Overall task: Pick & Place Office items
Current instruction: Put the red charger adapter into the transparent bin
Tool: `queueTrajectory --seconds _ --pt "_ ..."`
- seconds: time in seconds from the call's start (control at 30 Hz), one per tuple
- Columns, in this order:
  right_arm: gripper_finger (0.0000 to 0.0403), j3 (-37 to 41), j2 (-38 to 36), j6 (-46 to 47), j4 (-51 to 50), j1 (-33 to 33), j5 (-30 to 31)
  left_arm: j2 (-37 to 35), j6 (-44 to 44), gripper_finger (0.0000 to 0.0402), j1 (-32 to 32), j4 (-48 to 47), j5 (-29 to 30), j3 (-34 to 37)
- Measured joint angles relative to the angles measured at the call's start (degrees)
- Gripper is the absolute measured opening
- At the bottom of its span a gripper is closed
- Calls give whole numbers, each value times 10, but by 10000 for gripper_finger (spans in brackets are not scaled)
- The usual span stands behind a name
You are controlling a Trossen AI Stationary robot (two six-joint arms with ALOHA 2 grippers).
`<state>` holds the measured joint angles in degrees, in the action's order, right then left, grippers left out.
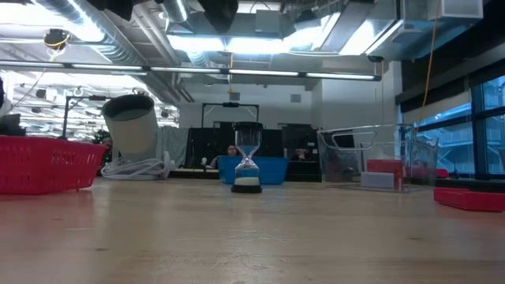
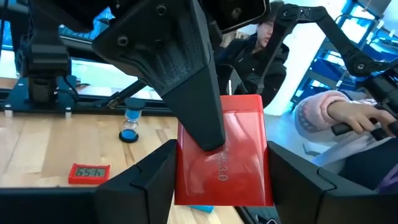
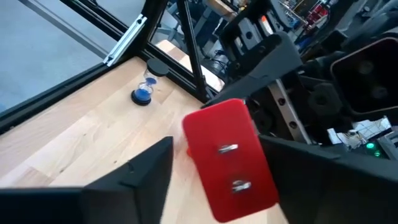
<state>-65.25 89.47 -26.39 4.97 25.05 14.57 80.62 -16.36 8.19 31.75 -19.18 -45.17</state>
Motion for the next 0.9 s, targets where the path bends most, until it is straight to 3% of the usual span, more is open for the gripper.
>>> queueTrajectory --seconds 0.2,0.4,0.77,0.9 --pt "134 0 0 -19 0 -9 -10 0 -19 205 0 -2 -8 0" --pt "132 0 0 -30 0 -10 -9 0 -17 217 0 3 -7 0" --pt "123 0 0 -18 -13 -10 -7 -3 -43 294 -11 22 22 0" --pt "123 0 -10 17 -67 -10 20 -27 -25 303 -37 11 45 0"
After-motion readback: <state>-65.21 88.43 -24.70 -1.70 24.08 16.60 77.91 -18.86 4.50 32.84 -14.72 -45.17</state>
